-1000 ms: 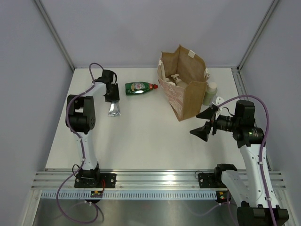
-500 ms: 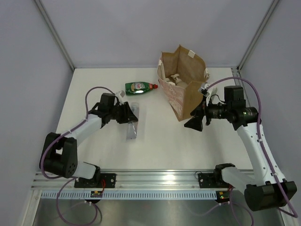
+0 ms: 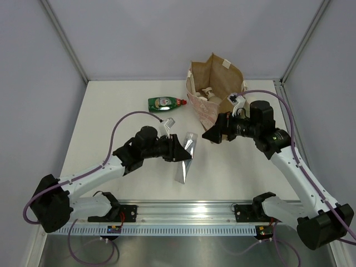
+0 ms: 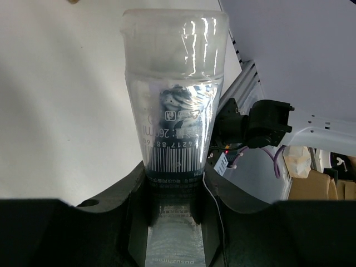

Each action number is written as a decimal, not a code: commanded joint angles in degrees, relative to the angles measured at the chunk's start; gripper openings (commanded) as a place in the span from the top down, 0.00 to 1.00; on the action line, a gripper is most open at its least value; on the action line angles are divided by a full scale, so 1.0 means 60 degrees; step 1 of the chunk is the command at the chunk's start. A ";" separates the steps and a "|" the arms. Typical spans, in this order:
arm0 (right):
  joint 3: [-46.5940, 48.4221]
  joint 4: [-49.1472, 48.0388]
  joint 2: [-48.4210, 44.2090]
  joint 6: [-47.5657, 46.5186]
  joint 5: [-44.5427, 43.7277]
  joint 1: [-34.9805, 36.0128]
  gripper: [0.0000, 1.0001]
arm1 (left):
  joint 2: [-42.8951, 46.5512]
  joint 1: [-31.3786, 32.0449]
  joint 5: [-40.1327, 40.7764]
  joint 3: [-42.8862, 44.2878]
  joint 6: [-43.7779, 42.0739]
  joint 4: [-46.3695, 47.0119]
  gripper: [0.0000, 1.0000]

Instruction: Place the personal care products into the canvas bag

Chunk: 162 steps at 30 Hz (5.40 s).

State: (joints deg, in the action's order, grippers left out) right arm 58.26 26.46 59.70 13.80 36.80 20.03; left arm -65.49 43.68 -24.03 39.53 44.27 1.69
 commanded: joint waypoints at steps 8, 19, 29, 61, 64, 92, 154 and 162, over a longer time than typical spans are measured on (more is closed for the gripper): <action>-0.0261 -0.1568 0.0260 0.1844 -0.0771 0.0162 0.01 | -0.1227 0.1069 0.0929 0.2478 0.0634 0.1768 0.62; -0.0247 -0.1831 0.0435 0.2328 -0.0538 0.0162 0.09 | -0.2091 0.1743 0.0768 0.3358 0.0751 0.2046 0.61; -0.0290 -0.1949 -0.0004 0.2226 0.0708 0.0148 0.57 | -0.2545 0.1700 0.1398 0.4134 0.0268 0.1432 0.42; 0.3019 -0.1815 0.1811 0.2694 0.2173 -0.0921 1.00 | -0.2502 0.0749 0.0753 0.6021 -0.1328 -0.0485 0.04; 0.3545 -0.2152 0.2147 0.3031 0.2363 -0.1155 1.00 | -0.2604 0.0456 0.1017 0.6623 -0.1884 -0.1511 0.01; 1.0858 -0.0722 0.8889 0.0345 0.0575 -0.3265 0.94 | 0.1029 -0.2768 0.3726 0.2670 -0.6702 -0.3550 0.01; 0.3047 0.4928 -0.0533 -0.7320 0.6113 -0.4159 0.00 | -1.1556 -0.4263 0.2672 1.1417 -1.0677 -0.7738 0.49; 0.3884 0.6957 -0.0633 -0.8365 0.5953 -0.4159 0.00 | -1.0852 -0.3780 0.3068 1.0229 -0.8175 -0.8395 0.45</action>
State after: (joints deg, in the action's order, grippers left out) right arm 79.57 62.11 57.10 -33.15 71.92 -4.56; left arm -127.52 19.86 -5.19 105.21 -17.72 -34.17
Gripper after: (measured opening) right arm 0.993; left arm 0.534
